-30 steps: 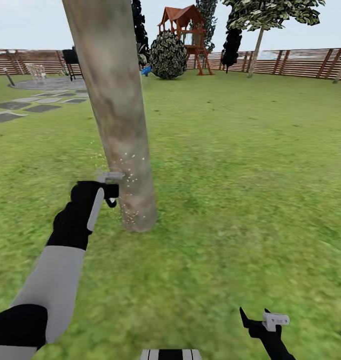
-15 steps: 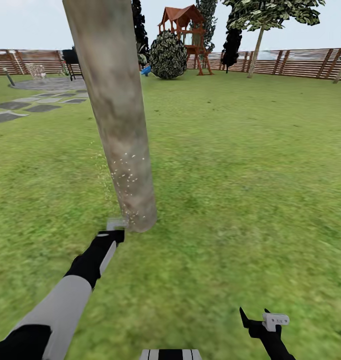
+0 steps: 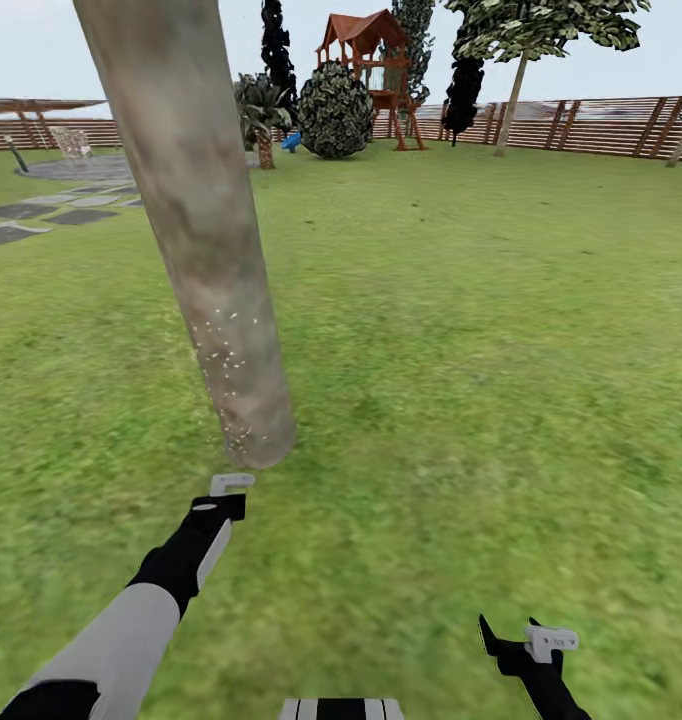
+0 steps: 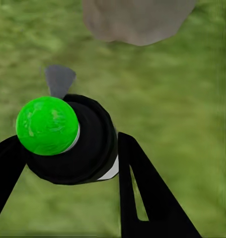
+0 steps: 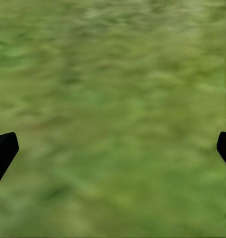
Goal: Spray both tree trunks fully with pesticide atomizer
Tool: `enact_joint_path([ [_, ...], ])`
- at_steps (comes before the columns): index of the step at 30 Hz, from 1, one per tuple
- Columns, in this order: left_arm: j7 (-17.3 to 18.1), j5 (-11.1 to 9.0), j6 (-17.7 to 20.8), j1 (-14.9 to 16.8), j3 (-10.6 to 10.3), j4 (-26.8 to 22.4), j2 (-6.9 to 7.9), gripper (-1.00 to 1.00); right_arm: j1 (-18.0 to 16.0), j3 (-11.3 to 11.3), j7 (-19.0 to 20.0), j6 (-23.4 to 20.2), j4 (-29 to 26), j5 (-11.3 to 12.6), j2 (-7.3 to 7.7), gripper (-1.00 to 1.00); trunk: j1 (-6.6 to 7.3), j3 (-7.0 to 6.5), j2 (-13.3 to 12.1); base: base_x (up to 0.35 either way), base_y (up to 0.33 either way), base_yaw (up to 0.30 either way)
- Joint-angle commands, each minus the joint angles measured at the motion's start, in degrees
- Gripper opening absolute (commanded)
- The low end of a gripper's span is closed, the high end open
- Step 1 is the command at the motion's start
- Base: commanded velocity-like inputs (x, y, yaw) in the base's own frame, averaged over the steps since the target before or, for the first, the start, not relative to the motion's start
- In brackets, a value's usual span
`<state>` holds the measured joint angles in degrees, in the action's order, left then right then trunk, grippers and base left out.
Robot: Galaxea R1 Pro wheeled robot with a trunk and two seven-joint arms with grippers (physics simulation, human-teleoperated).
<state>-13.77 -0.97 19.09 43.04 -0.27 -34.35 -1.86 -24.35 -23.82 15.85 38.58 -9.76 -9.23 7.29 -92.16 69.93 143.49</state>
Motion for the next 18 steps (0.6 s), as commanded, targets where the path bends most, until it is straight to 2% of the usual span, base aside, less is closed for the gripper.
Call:
enact_joint_path([
  [1,0.0,0.0,0.0,0.0,0.0,0.0,-0.02,-1.0,0.0,0.0,0.0,0.0,0.0,0.0,0.0,1.0,0.0,0.0,0.0,0.001,-0.273,0.149],
  [4,0.0,0.0,-0.1,-0.1,0.0,0.1,-0.06,-1.0,0.0,0.0,0.0,0.0,0.0,0.0,0.0,1.0,0.0,0.0,0.0,0.0,-0.274,0.237],
  [6,0.0,0.0,-4.5,-0.1,0.0,0.2,-0.07,-1.0,0.0,0.0,0.0,0.0,0.0,0.0,0.0,1.0,0.0,0.0,0.0,0.0,-0.274,0.275],
  [9,0.1,-0.1,-6.6,-0.1,0.0,0.2,-0.07,-1.0,0.0,0.0,0.0,0.0,0.0,0.0,0.0,1.0,0.0,0.0,0.0,0.005,-0.274,0.242],
  [18,0.1,-0.2,-6.9,-0.1,0.0,0.3,-0.23,-1.0,0.0,0.0,0.0,0.0,0.0,0.0,0.0,1.0,0.0,0.0,0.0,0.2,-0.214,0.015],
])
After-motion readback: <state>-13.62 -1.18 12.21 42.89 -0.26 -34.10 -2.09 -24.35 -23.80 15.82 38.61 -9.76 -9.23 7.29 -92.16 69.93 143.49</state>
